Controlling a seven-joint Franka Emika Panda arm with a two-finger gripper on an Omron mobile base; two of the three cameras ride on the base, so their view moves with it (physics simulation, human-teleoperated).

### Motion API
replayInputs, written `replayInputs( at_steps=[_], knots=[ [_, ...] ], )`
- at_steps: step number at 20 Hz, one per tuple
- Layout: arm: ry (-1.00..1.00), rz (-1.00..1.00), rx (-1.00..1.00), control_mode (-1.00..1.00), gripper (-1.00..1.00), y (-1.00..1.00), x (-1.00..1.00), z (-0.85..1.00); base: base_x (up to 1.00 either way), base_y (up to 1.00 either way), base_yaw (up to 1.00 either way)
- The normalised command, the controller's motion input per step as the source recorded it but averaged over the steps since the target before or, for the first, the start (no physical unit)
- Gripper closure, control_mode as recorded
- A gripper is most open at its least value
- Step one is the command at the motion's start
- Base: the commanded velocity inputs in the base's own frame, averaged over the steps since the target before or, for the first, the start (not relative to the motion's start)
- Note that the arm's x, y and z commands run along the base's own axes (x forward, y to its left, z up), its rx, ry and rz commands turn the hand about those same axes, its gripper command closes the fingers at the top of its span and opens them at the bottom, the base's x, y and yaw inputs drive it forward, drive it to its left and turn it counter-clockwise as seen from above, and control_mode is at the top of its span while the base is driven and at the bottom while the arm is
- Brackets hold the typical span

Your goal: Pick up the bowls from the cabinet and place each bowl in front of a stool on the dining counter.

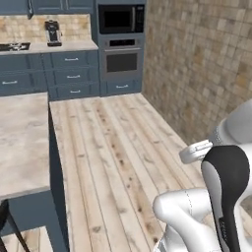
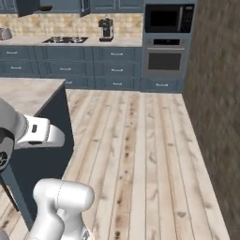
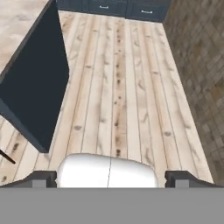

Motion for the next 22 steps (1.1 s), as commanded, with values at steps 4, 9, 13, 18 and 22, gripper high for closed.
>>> replayInputs(
  at_steps=[4, 9, 13, 18, 22],
  knots=[
    [0.0, 0.0, 0.0, 1.0, -1.0, 0.0, 0.0, 0.0, 1.0, -0.46, 0.06],
    [0.0, 0.0, 0.0, 1.0, -1.0, 0.0, 0.0, 0.0, 1.0, -0.3, 0.06],
    [0.0, 0.0, 0.0, 1.0, -1.0, 0.0, 0.0, 0.0, 1.0, -0.1, 0.02],
    [0.0, 0.0, 0.0, 1.0, -1.0, 0.0, 0.0, 0.0, 1.0, 0.0, 0.0],
    [0.0, 0.0, 0.0, 1.0, -1.0, 0.0, 0.0, 0.0, 1.0, 0.0, 0.0]
  ],
)
